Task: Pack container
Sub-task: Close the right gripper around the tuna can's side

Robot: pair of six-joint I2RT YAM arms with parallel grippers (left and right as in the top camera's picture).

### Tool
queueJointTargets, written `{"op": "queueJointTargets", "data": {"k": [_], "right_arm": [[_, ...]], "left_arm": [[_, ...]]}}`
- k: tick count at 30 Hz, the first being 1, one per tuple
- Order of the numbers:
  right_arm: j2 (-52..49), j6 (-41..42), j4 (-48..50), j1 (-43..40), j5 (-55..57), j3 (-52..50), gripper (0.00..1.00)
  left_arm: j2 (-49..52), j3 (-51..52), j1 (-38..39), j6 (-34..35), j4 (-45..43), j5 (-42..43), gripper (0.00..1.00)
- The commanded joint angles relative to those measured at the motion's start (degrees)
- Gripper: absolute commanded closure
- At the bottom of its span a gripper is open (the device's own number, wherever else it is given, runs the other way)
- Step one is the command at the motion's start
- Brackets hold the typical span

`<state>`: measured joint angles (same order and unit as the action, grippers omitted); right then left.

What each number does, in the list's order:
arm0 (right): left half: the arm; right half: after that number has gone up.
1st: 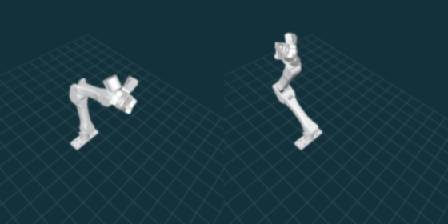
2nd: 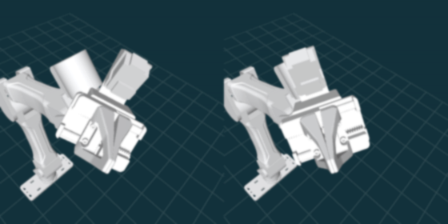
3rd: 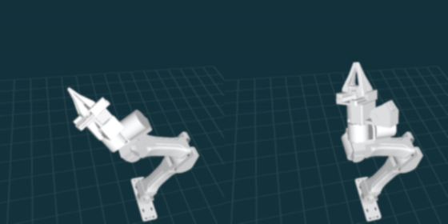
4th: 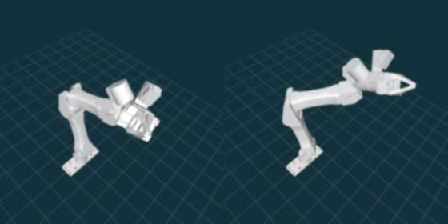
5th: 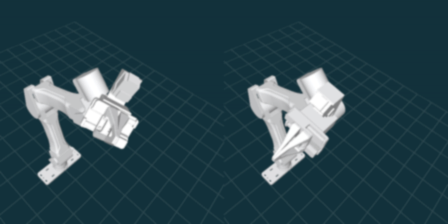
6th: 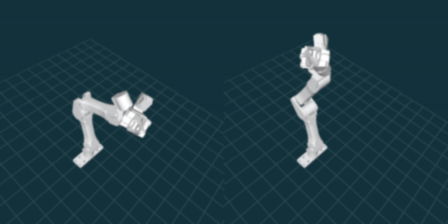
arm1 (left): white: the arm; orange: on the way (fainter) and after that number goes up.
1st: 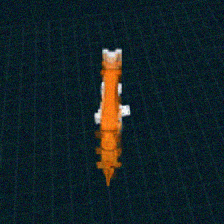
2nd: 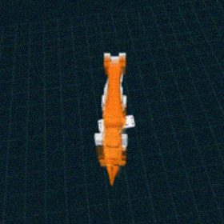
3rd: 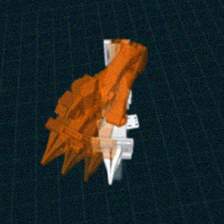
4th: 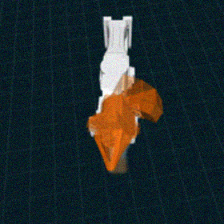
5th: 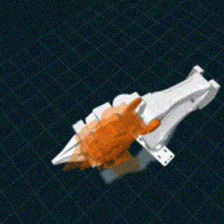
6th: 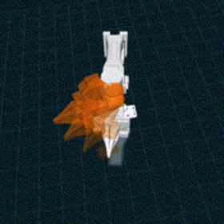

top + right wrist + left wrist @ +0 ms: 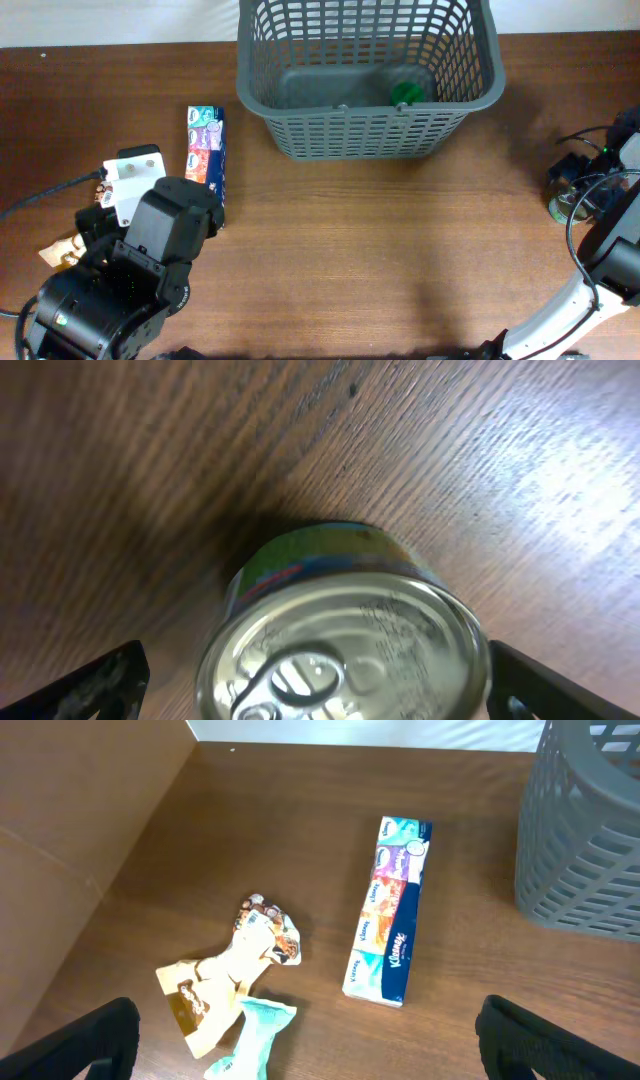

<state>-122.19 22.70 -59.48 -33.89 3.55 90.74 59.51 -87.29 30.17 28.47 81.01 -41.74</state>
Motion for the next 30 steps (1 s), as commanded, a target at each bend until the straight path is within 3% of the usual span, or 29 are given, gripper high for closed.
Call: {"op": "queueJointTargets", "data": {"k": [1,30], "right_arm": [[-2.3,0.0,0.3,-0.3,-0.1,-0.5,0.01],[-4.6,-1.7,0.8,-1.9,-2.1,-0.5,0.01]], "left_arm": [[0.0,-0.6,-0.3,-0.3,0.1,0.6,0.00],[0.0,-0.6,-0.3,-0.3,0.1,0.6,0.00]]}}
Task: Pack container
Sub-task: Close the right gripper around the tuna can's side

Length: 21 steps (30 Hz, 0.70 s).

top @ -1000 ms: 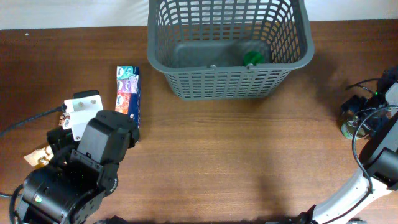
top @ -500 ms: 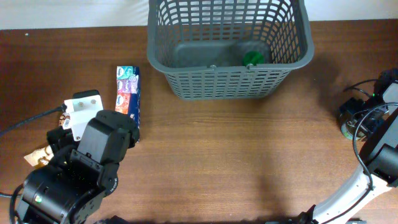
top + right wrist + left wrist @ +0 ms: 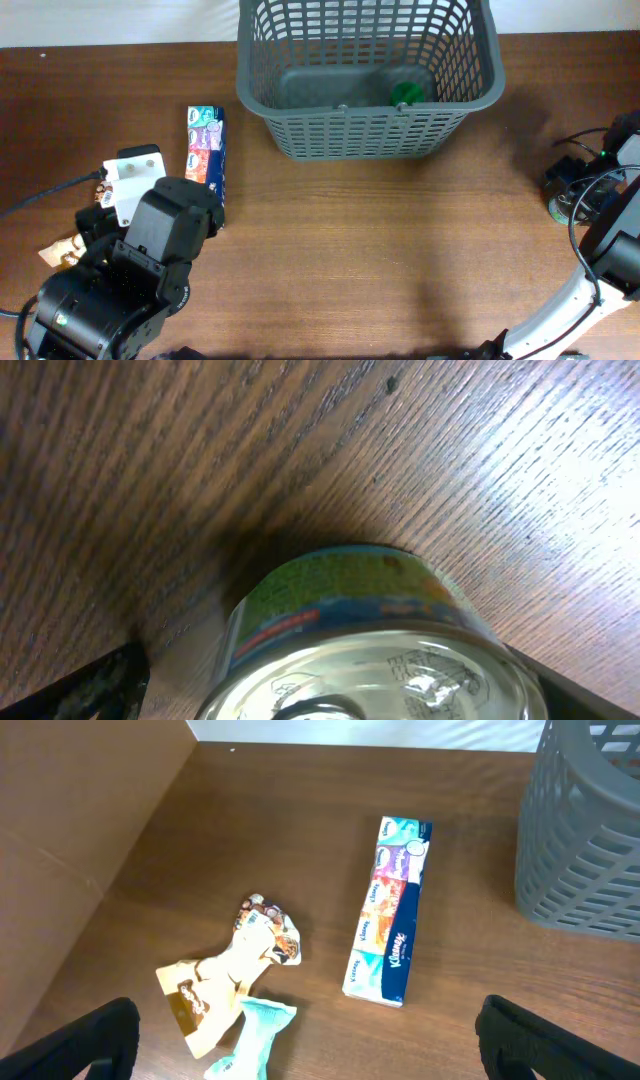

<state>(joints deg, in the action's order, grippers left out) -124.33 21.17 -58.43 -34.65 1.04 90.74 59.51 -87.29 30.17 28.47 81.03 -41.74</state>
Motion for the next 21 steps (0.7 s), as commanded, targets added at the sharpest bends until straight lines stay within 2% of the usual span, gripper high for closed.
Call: {"op": "queueJointTargets", "data": {"k": [1,21], "right_arm": [[-2.4,-0.2,-0.2,-1.5,0.2,-0.5,0.01],[-2.4,-1.2,-0.4,-3.2,-1.9,-0.5,0.01]], "left_arm": [[0.0,-0.6,-0.3,-0.3,0.0,0.6,0.00],[0.0,-0.6,-0.3,-0.3,0.0,0.6,0.00]]}}
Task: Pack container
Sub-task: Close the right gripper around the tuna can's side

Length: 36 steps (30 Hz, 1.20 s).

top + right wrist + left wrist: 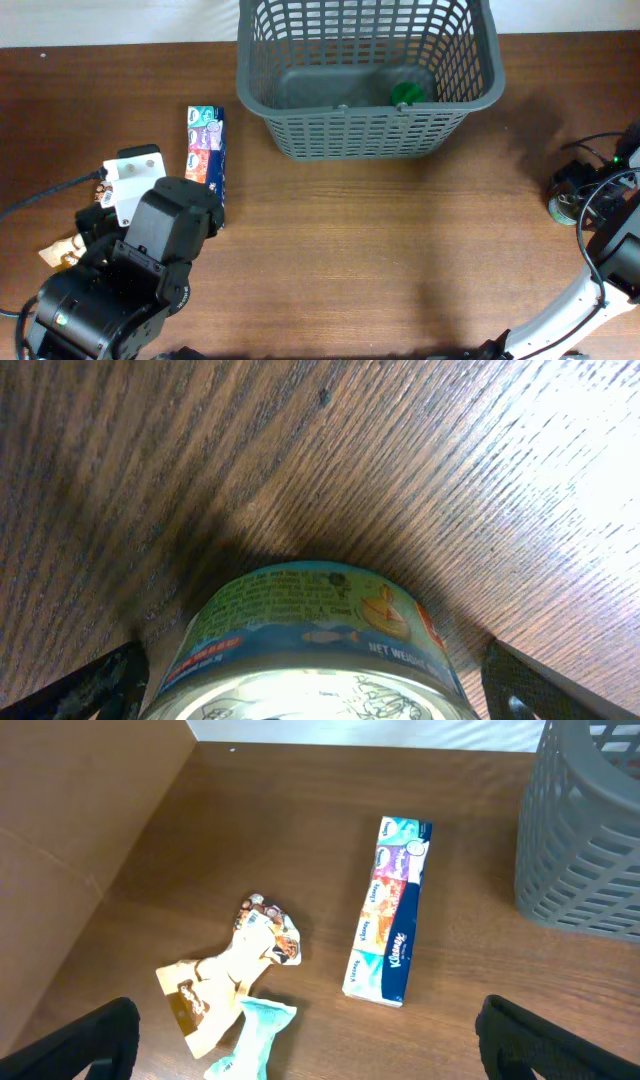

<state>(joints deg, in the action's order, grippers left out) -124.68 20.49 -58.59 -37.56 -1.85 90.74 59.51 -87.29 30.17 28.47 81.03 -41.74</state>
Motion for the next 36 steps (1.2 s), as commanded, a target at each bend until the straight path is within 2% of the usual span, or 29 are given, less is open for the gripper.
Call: {"op": "queueJointTargets", "data": {"k": [1,3,7,14,19,27,31,33,36], "right_arm": [[-2.1,-0.5,-0.3,-0.3,0.9,-0.5,0.01],[-2.1,-0.5,-0.3,-0.3,0.9,-0.5,0.00],[-2.1,-0.5,-0.2,-0.3,0.9,-0.5,0.14],[-2.1,-0.5,-0.2,-0.3,0.9,-0.5,0.18],[-2.1,-0.5,-0.3,-0.3,0.9,-0.5,0.30],[-2.1,-0.5,-0.3,-0.3,0.6,-0.5,0.37],[-2.1,-0.5,-0.3,-0.3,-0.2,-0.5,0.51],[-2.1,-0.5,-0.3,-0.3,-0.2,-0.5,0.61],[-2.1,-0.3,-0.3,-0.3,-0.8,-0.5,0.69]], "left_arm": [[0.0,-0.6,-0.3,-0.3,0.0,0.6,0.00],[0.0,-0.6,-0.3,-0.3,0.0,0.6,0.01],[0.0,-0.6,-0.3,-0.3,0.0,0.6,0.01],[0.0,-0.6,-0.3,-0.3,0.0,0.6,0.01],[0.0,-0.6,-0.3,-0.3,0.0,0.6,0.00],[0.0,-0.6,-0.3,-0.3,0.1,0.6,0.00],[0.0,-0.6,-0.3,-0.3,0.0,0.6,0.00],[0.0,-0.6,-0.3,-0.3,0.0,0.6,0.00],[0.0,-0.6,-0.3,-0.3,0.0,0.6,0.00]]}}
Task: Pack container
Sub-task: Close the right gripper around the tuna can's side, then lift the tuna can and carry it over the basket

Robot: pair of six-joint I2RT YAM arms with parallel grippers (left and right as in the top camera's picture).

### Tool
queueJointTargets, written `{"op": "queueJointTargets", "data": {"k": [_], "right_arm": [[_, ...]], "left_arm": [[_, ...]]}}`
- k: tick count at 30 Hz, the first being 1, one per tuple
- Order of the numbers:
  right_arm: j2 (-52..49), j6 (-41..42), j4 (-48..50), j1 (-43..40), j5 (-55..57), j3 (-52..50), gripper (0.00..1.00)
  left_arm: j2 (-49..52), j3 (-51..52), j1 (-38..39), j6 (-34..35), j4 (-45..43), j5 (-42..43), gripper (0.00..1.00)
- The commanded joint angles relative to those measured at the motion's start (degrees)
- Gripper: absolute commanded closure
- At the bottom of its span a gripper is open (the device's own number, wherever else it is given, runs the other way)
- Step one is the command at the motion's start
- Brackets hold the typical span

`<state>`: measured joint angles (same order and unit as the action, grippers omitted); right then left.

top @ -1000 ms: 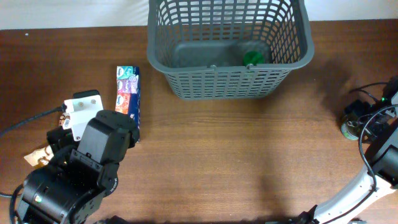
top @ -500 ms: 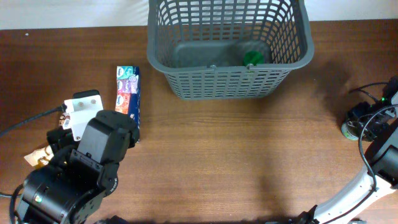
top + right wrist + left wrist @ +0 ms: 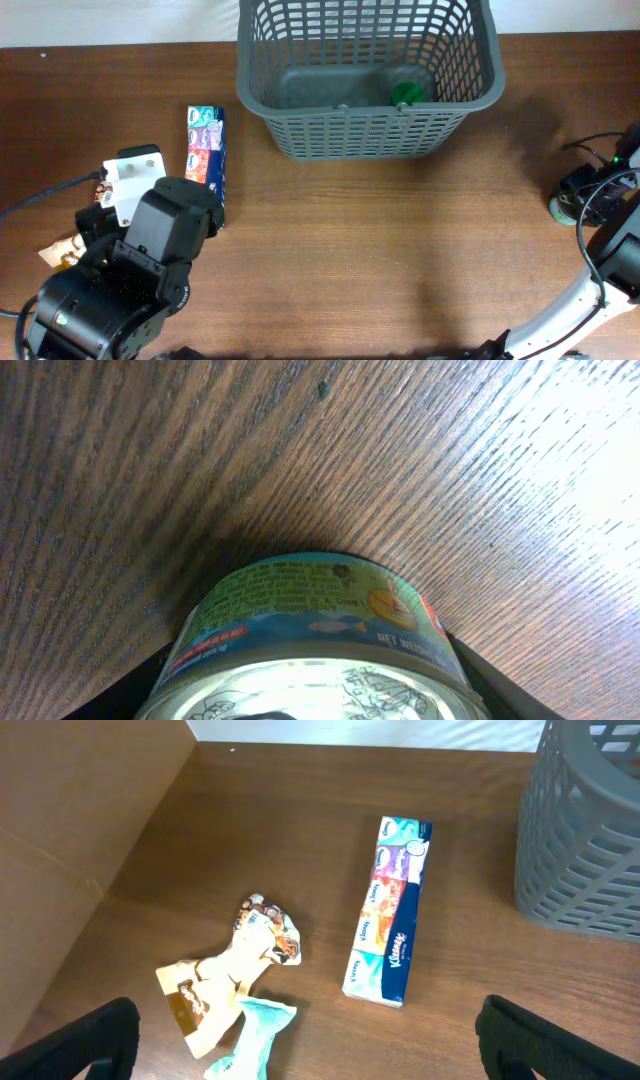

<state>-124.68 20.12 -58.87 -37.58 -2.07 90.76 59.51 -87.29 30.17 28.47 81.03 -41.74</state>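
Observation:
A low tin can [image 3: 310, 620] with a green and blue label stands on the wooden table at the far right, also seen from overhead as the can [image 3: 556, 208]. My right gripper [image 3: 315, 695] is down over it, its dark fingers [image 3: 140, 685] pressed against both sides of the can. The grey mesh basket [image 3: 370, 130] stands at the back middle with a green item [image 3: 405, 93] inside. My left gripper [image 3: 310, 1050] hangs open over the left side of the table, holding nothing.
A long Kleenex tissue pack [image 3: 390, 910] lies left of the basket. Crumpled brown snack wrappers [image 3: 225, 975] and a teal packet [image 3: 250, 1040] lie nearer the left edge. A white box [image 3: 135, 170] and a cable sit by the left arm.
The right gripper's fingers, which stood wide at the sides of the can, now press against it. The left arm and the other items have not moved.
The right gripper first hung open above the can, whose lid and pull ring showed. It then stood lower, the can filling more of the view, then open astride it, and now its fingers are shut on it. The left side stayed unchanged throughout.

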Motion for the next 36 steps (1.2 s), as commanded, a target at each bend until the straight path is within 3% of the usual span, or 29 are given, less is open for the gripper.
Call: {"op": "queueJointTargets", "data": {"k": [1,6,13,20,29,36], "right_arm": [[-2.1,0.0,0.0,-0.3,-0.6,-0.5,0.71],[-2.1,0.2,0.0,-0.3,-0.8,-0.5,0.96],[-2.0,0.5,-2.8,-0.3,-2.1,3.5,0.96],[-2.0,0.5,-12.7,-0.3,-2.3,17.8,0.96],[-2.0,0.4,-28.5,-0.1,-7.9,47.9,0.96],[-1.9,0.6,-35.1,4.6,-12.3,72.8,0.96]], "left_arm": [[0.0,-0.6,-0.3,-0.3,0.0,0.6,0.00],[0.0,-0.6,-0.3,-0.3,0.0,0.6,0.00],[0.0,-0.6,-0.3,-0.3,0.0,0.6,0.00],[0.0,-0.6,-0.3,-0.3,0.0,0.6,0.00],[0.0,-0.6,-0.3,-0.3,0.0,0.6,0.00],[0.0,-0.6,-0.3,-0.3,0.1,0.6,0.01]]}}
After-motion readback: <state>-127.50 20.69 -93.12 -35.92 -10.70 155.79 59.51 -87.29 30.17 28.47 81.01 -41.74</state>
